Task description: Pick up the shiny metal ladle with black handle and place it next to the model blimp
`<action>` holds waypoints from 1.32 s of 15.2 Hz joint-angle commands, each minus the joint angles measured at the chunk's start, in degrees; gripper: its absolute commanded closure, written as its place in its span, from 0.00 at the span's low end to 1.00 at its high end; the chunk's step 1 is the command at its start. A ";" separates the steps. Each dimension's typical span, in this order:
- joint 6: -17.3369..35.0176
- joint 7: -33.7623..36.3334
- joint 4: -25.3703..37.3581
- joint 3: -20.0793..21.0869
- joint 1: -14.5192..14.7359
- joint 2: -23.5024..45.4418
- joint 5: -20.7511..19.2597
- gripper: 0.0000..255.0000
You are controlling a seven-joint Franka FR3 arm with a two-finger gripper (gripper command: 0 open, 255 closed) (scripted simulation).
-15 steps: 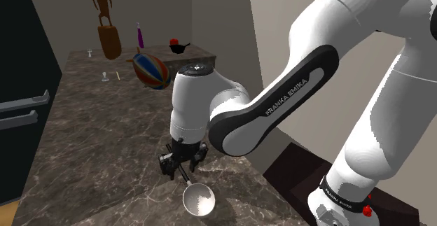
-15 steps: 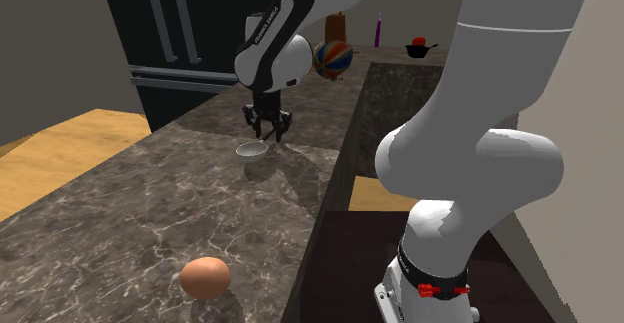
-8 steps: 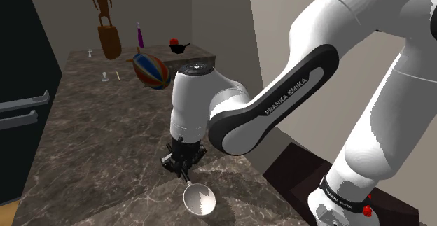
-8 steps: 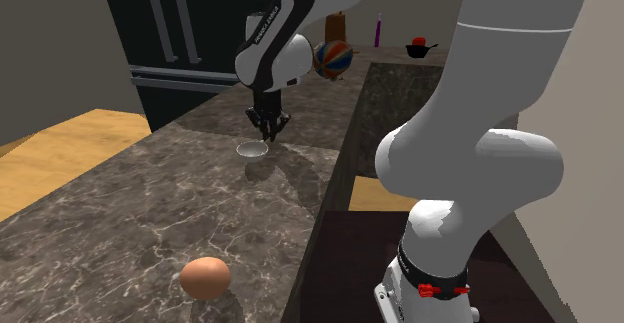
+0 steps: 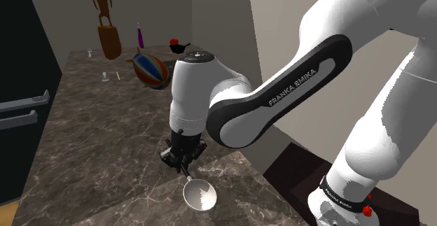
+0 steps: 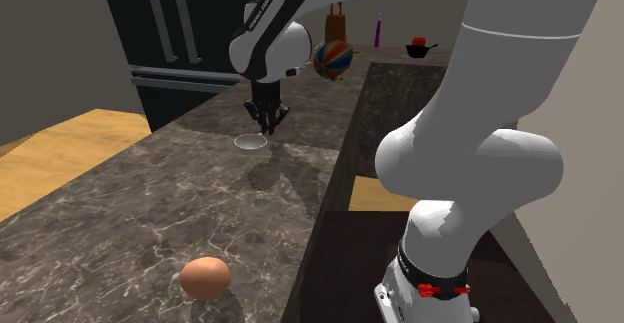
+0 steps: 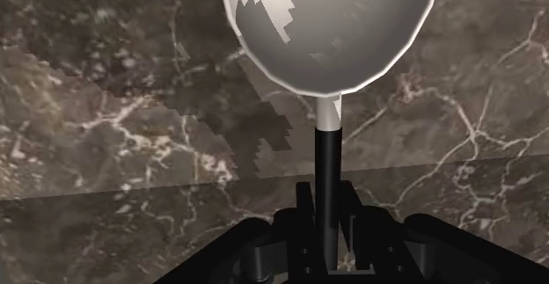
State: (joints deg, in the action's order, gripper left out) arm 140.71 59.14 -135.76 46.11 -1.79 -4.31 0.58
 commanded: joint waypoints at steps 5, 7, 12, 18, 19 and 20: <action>-5.03 -2.96 2.26 -1.06 0.61 -3.73 3.77 1.00; -6.67 -3.70 3.05 -1.47 0.83 -4.83 4.71 1.00; -10.76 -5.16 5.23 -2.52 1.27 -7.23 6.49 1.00; -15.63 -6.36 8.23 -3.71 1.62 -9.47 7.82 1.00; -16.43 -6.51 8.77 -3.90 1.66 -9.77 7.98 1.00; -17.23 -6.65 9.32 -4.08 1.69 -10.07 8.12 1.00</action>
State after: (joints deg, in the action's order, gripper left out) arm 124.35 52.79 -126.93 42.32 -0.14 -13.97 8.46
